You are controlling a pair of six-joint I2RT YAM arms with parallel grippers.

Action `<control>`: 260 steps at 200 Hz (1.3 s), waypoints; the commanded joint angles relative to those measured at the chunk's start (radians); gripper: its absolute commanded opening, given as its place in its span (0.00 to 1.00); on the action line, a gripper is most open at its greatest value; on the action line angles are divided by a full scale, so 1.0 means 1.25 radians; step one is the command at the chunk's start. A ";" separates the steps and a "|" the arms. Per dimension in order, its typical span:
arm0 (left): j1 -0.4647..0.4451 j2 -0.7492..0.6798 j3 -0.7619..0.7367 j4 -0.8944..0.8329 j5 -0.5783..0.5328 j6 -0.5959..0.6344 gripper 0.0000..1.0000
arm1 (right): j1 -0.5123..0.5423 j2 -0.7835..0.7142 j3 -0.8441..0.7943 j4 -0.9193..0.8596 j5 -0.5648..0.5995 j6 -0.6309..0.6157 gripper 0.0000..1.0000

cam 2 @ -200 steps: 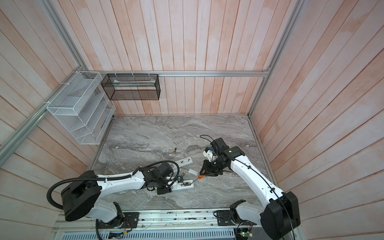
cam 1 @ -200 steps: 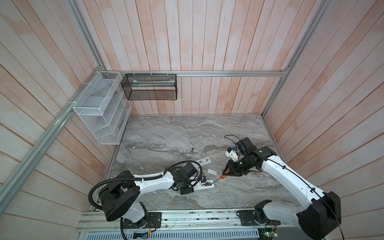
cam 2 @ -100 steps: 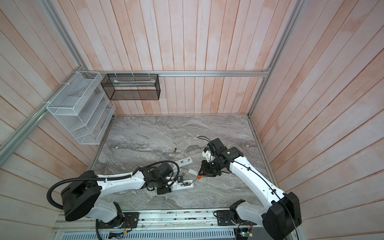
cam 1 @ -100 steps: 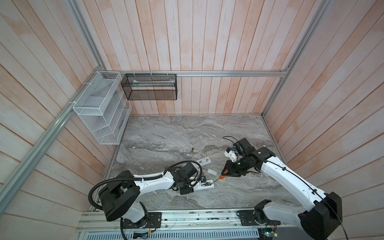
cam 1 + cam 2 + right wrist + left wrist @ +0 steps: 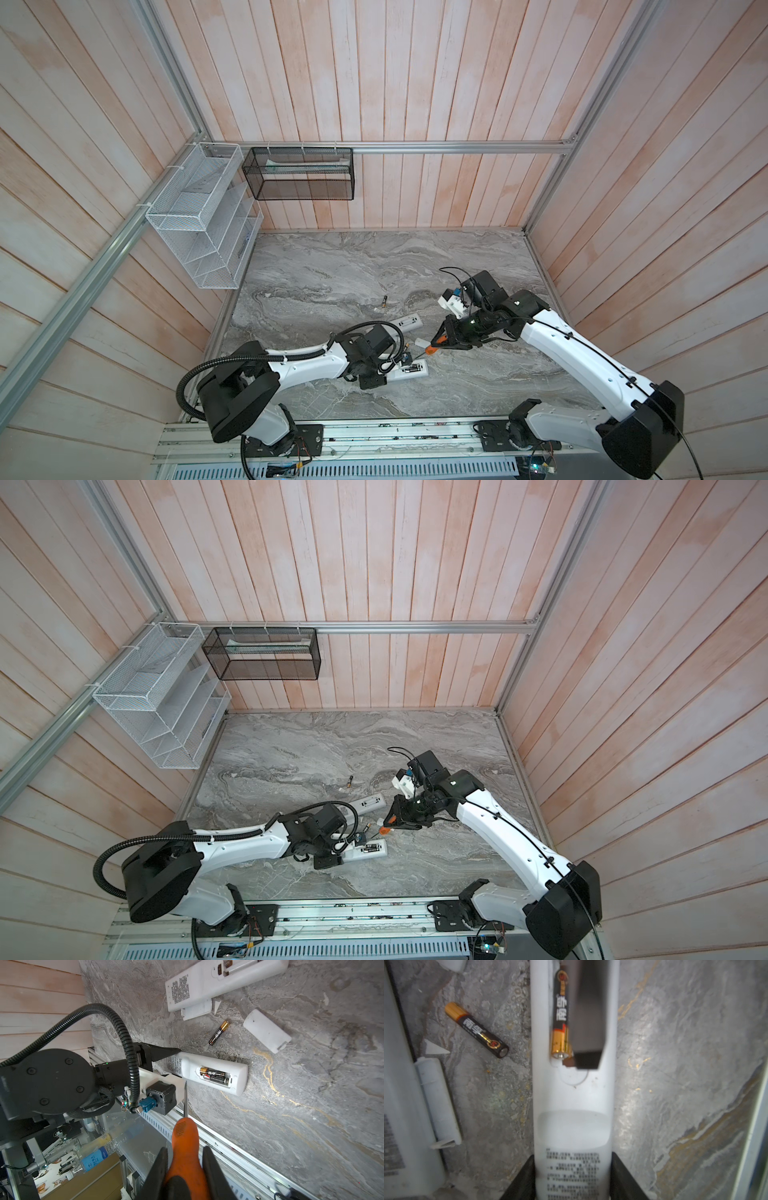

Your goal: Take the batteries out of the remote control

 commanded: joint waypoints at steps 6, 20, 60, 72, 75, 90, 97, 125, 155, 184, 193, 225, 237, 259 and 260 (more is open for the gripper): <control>-0.003 0.018 0.006 0.020 -0.014 0.002 0.12 | 0.004 -0.011 0.021 0.000 -0.033 0.006 0.13; -0.003 0.016 0.007 0.021 -0.014 0.000 0.12 | 0.005 -0.011 0.015 -0.018 -0.019 -0.001 0.13; -0.003 0.014 0.006 0.020 -0.014 -0.005 0.13 | 0.004 -0.011 -0.010 -0.042 0.008 0.017 0.13; -0.003 0.013 0.008 0.021 -0.015 -0.006 0.12 | 0.004 -0.012 -0.019 -0.049 0.020 0.029 0.13; -0.003 0.012 0.008 0.020 -0.015 -0.006 0.13 | 0.004 -0.014 -0.022 -0.051 0.024 0.031 0.13; -0.003 0.013 0.008 0.021 -0.017 -0.007 0.12 | -0.007 -0.019 -0.034 -0.061 0.035 0.041 0.13; -0.003 0.012 0.007 0.023 -0.018 -0.007 0.12 | -0.015 -0.024 -0.042 -0.063 0.038 0.046 0.13; -0.003 0.009 0.007 0.024 -0.017 -0.008 0.13 | -0.040 -0.032 -0.053 -0.060 0.032 0.053 0.13; -0.003 0.006 0.003 0.023 -0.019 -0.009 0.13 | -0.043 -0.031 -0.065 -0.058 0.031 0.056 0.13; -0.003 0.003 0.003 0.025 -0.022 -0.012 0.13 | -0.050 -0.031 -0.076 -0.044 0.033 0.066 0.13; -0.003 0.003 0.003 0.025 -0.022 -0.013 0.12 | -0.051 -0.029 -0.078 -0.042 0.033 0.066 0.13; -0.003 0.004 0.003 0.028 -0.026 -0.017 0.13 | -0.056 -0.032 -0.088 -0.027 0.030 0.077 0.13; -0.003 0.004 0.002 0.028 -0.026 -0.018 0.12 | -0.059 -0.030 -0.085 -0.022 0.028 0.082 0.13; -0.003 0.003 0.001 0.032 -0.026 -0.017 0.13 | -0.063 -0.021 -0.073 -0.018 0.028 0.082 0.13; -0.003 0.003 0.000 0.032 -0.026 -0.017 0.13 | -0.063 -0.021 -0.074 -0.018 0.028 0.082 0.13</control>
